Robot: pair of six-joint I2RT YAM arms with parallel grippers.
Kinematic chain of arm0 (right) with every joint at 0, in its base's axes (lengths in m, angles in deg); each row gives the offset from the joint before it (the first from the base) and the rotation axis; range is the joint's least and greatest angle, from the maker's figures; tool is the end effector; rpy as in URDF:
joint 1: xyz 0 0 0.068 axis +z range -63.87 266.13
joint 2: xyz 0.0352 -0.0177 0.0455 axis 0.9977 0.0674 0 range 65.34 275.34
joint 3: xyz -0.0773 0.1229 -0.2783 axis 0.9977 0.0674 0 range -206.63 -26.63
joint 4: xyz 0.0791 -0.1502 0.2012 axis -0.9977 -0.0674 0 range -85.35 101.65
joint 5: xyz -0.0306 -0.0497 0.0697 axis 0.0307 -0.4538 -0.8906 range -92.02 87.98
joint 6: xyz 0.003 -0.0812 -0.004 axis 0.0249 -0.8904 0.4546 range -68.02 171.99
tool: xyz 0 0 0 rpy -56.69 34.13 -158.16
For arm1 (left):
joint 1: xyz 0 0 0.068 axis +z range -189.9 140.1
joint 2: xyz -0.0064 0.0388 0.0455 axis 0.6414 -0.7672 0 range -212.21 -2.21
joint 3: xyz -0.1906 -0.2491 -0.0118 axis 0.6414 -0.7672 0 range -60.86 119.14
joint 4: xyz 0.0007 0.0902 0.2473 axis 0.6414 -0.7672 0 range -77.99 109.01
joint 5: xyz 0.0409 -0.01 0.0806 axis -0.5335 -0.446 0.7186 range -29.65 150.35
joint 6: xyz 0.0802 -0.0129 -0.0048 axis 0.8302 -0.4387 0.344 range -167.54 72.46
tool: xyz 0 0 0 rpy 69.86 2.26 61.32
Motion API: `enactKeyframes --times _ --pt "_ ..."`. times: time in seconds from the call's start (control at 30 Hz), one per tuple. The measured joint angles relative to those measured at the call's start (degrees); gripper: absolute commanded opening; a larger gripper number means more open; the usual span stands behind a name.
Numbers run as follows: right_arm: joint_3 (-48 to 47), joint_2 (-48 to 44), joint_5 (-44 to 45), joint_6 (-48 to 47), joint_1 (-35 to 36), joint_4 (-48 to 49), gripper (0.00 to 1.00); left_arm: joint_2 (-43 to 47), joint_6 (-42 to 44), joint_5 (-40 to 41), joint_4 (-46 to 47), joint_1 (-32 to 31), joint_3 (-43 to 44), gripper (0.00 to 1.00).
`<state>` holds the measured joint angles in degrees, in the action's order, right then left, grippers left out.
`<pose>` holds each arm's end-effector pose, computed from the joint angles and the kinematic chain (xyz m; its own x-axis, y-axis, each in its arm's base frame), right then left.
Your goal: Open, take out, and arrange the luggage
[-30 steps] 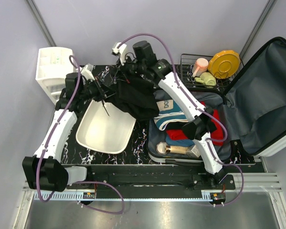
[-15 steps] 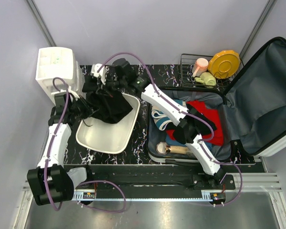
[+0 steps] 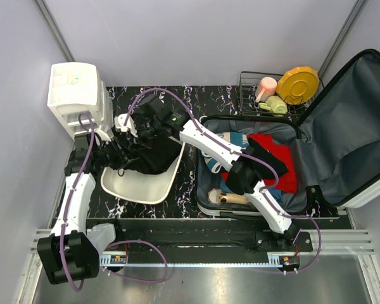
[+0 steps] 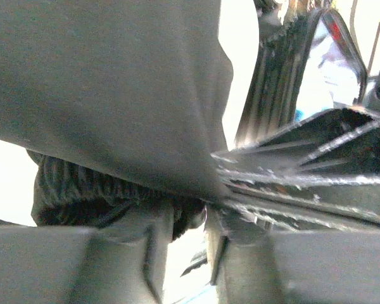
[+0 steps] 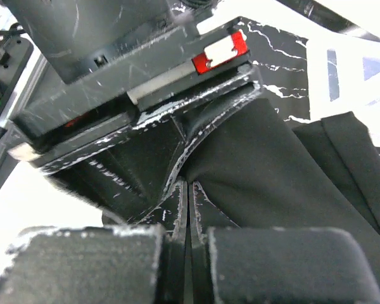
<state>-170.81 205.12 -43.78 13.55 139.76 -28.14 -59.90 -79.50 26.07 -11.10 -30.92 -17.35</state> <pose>0.3172 0.5099 0.3165 0.3044 -0.3685 -0.8784 -0.9362 -0.2858 -0.2046 0.2089 -0.0074 0.2776 -0.7278 -0.5578 -0.3990 -0.1368 0.6881 -0.7126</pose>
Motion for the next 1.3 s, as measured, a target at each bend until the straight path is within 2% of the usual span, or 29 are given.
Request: enactKeyframes --times 0.07,0.13,0.17,0.2,0.43,0.47,0.5,0.6,0.63,0.73,0.83,1.07,1.17,1.3 --pt "0.24 0.00 -0.24 -2.40 0.09 -1.44 0.00 -0.04 1.46 -2.34 -1.79 -0.07 0.70 0.72" --pt "1.27 0.00 -0.50 -4.61 -0.07 -2.73 0.00 -0.13 4.74 -4.61 -5.57 -0.13 2.93 0.77" --pt "2.29 -0.07 -0.96 -5.53 -0.20 -3.23 0.01 -0.11 6.95 -5.33 -8.35 -0.15 4.76 0.83" --pt "4.00 -0.22 -1.31 -6.58 -0.31 -4.20 0.03 -0.11 9.51 -5.33 -10.86 -0.13 6.69 0.86" --pt "8.57 -2.29 -5.99 -11.43 0.48 -7.43 0.13 0.76 24.06 -3.69 -29.35 4.50 12.20 0.83" --pt "9.29 -2.60 -5.92 -12.13 0.57 -8.79 0.17 0.76 25.57 -3.76 -30.82 5.79 13.25 0.82" --pt "9.99 -2.69 -5.92 -12.52 0.59 -10.10 0.31 0.76 27.15 -3.74 -31.71 7.34 14.67 0.80" --pt "11.93 -2.64 -5.73 -12.41 0.59 -12.74 0.45 0.68 29.92 -3.39 -32.41 10.60 17.79 0.79" --pt "12.07 -2.49 -5.70 -11.52 0.59 -13.25 0.53 0.52 30.69 -2.91 -32.33 11.34 18.71 0.80" --pt "10.78 -1.97 -5.22 -7.21 0.59 -12.63 0.60 -1.44 34.12 -2.62 -32.59 12.00 20.68 0.80" --pt "7.28 -1.33 -4.22 -1.01 0.33 -11.17 0.64 -5.07 41.83 -4.87 -33.14 12.02 22.49 0.80" --pt "4.24 -3.10 -4.63 16.79 -4.46 -4.61 0.69 -14.32 61.22 -4.59 -35.04 7.82 30.91 0.77" --pt "9.07 -7.72 -4.07 21.49 -9.84 -3.15 0.74 -17.62 65.09 -2.45 -34.53 4.13 31.78 0.77" --pt "21.33 -19.19 -0.31 22.88 -18.16 -2.60 0.81 -21.53 66.51 1.42 -32.17 -2.78 29.20 0.75"
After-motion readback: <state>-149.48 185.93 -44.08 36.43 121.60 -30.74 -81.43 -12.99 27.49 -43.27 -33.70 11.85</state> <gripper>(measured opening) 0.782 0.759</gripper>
